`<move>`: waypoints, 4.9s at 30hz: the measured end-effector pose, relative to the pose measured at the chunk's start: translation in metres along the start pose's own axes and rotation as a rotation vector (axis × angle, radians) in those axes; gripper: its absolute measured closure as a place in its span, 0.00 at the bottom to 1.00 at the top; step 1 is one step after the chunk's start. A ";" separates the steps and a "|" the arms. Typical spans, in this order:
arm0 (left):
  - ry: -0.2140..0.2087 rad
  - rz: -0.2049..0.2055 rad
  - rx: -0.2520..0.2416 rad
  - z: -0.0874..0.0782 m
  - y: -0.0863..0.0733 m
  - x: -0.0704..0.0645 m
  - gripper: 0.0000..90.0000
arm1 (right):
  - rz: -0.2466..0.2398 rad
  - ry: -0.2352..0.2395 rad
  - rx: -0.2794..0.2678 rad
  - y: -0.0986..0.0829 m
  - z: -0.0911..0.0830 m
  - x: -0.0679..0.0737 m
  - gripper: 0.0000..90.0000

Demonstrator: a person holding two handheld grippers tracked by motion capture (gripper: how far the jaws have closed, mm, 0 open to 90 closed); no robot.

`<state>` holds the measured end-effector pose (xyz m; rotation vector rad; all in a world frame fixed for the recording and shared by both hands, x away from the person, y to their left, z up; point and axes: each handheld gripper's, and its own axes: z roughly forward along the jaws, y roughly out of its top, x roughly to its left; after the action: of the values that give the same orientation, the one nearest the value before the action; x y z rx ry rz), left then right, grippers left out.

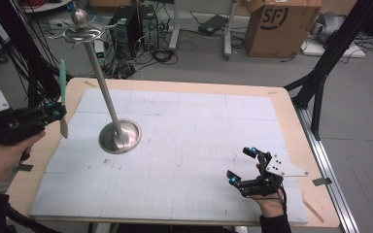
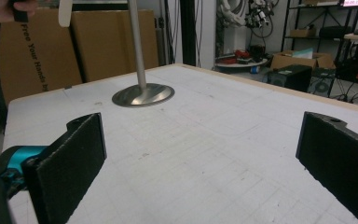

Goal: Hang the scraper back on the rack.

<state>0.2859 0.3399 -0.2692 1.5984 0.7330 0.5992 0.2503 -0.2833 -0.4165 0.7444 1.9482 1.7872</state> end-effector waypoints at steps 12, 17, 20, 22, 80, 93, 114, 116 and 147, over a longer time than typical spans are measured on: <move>0.022 -0.012 -0.052 -0.004 0.015 0.018 0.89 | 0.001 0.000 0.004 0.000 -0.001 0.001 0.00; 0.034 0.005 -0.039 -0.003 0.022 0.022 0.89 | -0.001 -0.003 0.002 0.000 -0.002 0.000 0.00; 0.035 -0.001 -0.044 -0.001 0.026 0.023 0.89 | -0.002 -0.003 0.002 -0.001 -0.002 0.000 0.00; 0.037 -0.001 -0.042 0.000 0.029 0.024 0.89 | 0.000 -0.005 0.004 -0.002 -0.002 0.000 0.00; -0.031 0.045 -0.089 0.012 -0.009 -0.007 0.42 | 0.005 -0.012 0.003 -0.002 -0.005 -0.001 0.00; -0.186 -0.007 -0.105 0.027 -0.040 -0.058 0.05 | -0.002 -0.006 0.000 -0.001 -0.003 -0.001 0.00; -0.135 0.057 -0.028 0.069 -0.100 -0.095 0.02 | -0.004 -0.016 -0.003 -0.002 -0.008 0.000 0.00; -0.132 0.043 -0.025 0.071 -0.108 -0.096 0.02 | -0.001 -0.014 -0.004 -0.001 -0.008 0.000 0.00; -0.095 0.004 -0.019 0.063 -0.157 -0.104 0.02 | -0.003 0.006 0.016 -0.003 -0.001 0.003 0.00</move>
<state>0.2429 0.2333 -0.4313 1.6000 0.6522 0.5274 0.2471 -0.2821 -0.4195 0.7413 1.9687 1.7758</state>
